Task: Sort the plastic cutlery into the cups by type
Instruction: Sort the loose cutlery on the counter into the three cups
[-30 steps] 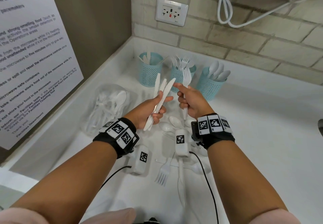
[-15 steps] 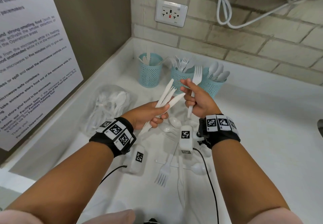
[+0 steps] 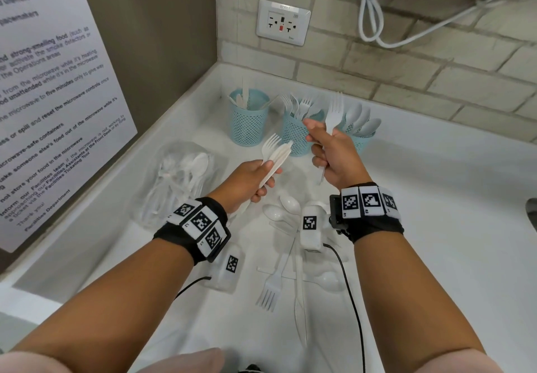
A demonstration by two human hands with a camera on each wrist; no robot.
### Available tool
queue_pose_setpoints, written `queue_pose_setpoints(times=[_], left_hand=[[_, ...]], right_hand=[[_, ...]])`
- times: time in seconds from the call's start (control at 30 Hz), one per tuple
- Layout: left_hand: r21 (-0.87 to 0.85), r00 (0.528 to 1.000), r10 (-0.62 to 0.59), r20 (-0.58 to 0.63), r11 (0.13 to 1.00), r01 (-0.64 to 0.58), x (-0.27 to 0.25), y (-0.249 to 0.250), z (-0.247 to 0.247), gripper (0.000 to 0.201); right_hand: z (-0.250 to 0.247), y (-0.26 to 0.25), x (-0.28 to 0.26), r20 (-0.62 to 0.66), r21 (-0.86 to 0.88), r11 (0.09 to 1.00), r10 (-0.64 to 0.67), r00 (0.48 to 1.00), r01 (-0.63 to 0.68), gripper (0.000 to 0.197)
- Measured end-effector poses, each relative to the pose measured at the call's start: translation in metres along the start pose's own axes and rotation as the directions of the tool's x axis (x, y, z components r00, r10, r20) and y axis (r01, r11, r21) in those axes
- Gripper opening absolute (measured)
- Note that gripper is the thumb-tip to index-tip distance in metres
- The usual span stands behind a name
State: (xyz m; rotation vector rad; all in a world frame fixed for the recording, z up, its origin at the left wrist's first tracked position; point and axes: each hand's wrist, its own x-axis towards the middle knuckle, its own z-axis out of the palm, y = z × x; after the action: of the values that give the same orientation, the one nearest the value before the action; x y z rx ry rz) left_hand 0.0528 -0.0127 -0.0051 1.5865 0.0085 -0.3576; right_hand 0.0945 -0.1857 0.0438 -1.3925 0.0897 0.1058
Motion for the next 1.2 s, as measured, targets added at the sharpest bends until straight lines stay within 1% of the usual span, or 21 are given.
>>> queue_pose_setpoints(times=[0.1, 0.17, 0.23, 0.27, 0.37, 0.5, 0.6, 0.67, 0.73, 0.77, 0.83, 0.9, 0.97, 1.0, 1.07, 1.13, 1.17, 1.2], left_hand=[[0.010, 1.000, 0.009, -0.017, 1.000, -0.009, 0.000, -0.001, 0.000, 0.030], [-0.012, 1.000, -0.004, -0.008, 1.000, 0.004, 0.000, 0.000, 0.002, 0.028], [-0.011, 1.000, -0.017, 0.009, 1.000, 0.018, -0.002, 0.002, 0.003, 0.026], [-0.008, 1.000, -0.024, 0.020, 1.000, 0.024, -0.002, 0.003, 0.004, 0.026], [-0.004, 0.998, -0.040, 0.042, 0.999, 0.040, -0.002, 0.003, 0.005, 0.028], [0.032, 0.997, -0.036, 0.067, 0.999, 0.034, -0.001, 0.000, 0.002, 0.033], [0.045, 0.993, -0.032, 0.114, 0.999, 0.027, -0.001, -0.002, 0.000, 0.033], [0.059, 0.990, -0.036, 0.139, 0.998, 0.028, -0.001, -0.001, 0.000, 0.033], [0.063, 0.987, -0.039, 0.159, 0.998, 0.029, 0.000, 0.000, 0.001, 0.032], [0.062, 0.985, -0.040, 0.167, 0.998, 0.030, 0.000, 0.000, 0.002, 0.031], [0.065, 0.984, -0.041, 0.172, 0.997, 0.030, 0.000, 0.000, 0.002, 0.030], [0.064, 0.985, -0.047, 0.166, 0.997, 0.037, 0.000, 0.000, 0.000, 0.030], [0.056, 0.986, -0.056, 0.160, 0.997, 0.048, 0.000, -0.001, -0.003, 0.032], [0.050, 0.986, -0.059, 0.159, 0.997, 0.052, 0.000, -0.001, -0.004, 0.033], [0.024, 0.985, -0.062, 0.162, 0.998, 0.058, 0.001, -0.002, -0.006, 0.034], [-0.022, 0.984, -0.065, 0.168, 0.997, 0.069, 0.002, -0.002, -0.007, 0.034], [-0.045, 0.983, -0.065, 0.170, 0.996, 0.074, 0.002, -0.002, -0.008, 0.034], [-0.062, 0.983, -0.064, 0.170, 0.995, 0.076, 0.003, -0.002, -0.009, 0.034]], right_hand=[[0.007, 0.004, 0.000, 0.052, -0.125, 0.991, 0.047, 0.998, -0.041, 0.013], [0.010, 0.009, 0.001, 0.058, -0.204, 0.977, 0.077, 0.995, -0.064, 0.020], [0.013, 0.014, 0.002, 0.043, -0.243, 0.967, 0.093, 0.995, -0.080, 0.026], [0.014, 0.016, 0.002, 0.035, -0.249, 0.965, 0.095, 0.995, -0.083, 0.025], [0.016, 0.020, 0.002, 0.014, -0.253, 0.964, 0.090, 0.996, -0.083, 0.010], [0.016, 0.021, 0.005, -0.023, -0.273, 0.959, 0.074, 0.997, -0.077, 0.007], [0.010, 0.023, 0.012, -0.133, -0.178, 0.981, 0.053, 0.990, -0.076, 0.009], [0.007, 0.024, 0.014, -0.102, -0.132, 0.987, 0.079, 0.992, -0.093, 0.013], [0.007, 0.026, 0.014, -0.035, -0.168, 0.979, 0.115, 0.993, -0.119, 0.018], [0.007, 0.026, 0.014, -0.020, -0.192, 0.973, 0.124, 0.992, -0.126, 0.018], [0.006, 0.023, 0.016, -0.047, -0.194, 0.973, 0.119, 0.992, -0.126, 0.014], [0.003, 0.018, 0.022, -0.131, -0.093, 0.990, 0.094, 0.987, -0.107, 0.011], [-0.001, 0.011, 0.029, -0.214, 0.086, 0.994, 0.078, 0.974, -0.061, 0.014], [-0.002, 0.008, 0.032, -0.236, 0.167, 0.985, 0.072, 0.969, -0.033, 0.014], [-0.002, 0.001, 0.038, -0.241, 0.305, 0.952, 0.064, 0.969, 0.013, 0.016], [-0.002, -0.004, 0.042, -0.208, 0.414, 0.910, 0.052, 0.977, 0.040, 0.027], [-0.001, -0.007, 0.044, -0.201, 0.450, 0.891, 0.039, 0.979, 0.057, 0.026], [0.000, -0.011, 0.046, -0.208, 0.482, 0.873, 0.029, 0.978, 0.077, 0.021]])
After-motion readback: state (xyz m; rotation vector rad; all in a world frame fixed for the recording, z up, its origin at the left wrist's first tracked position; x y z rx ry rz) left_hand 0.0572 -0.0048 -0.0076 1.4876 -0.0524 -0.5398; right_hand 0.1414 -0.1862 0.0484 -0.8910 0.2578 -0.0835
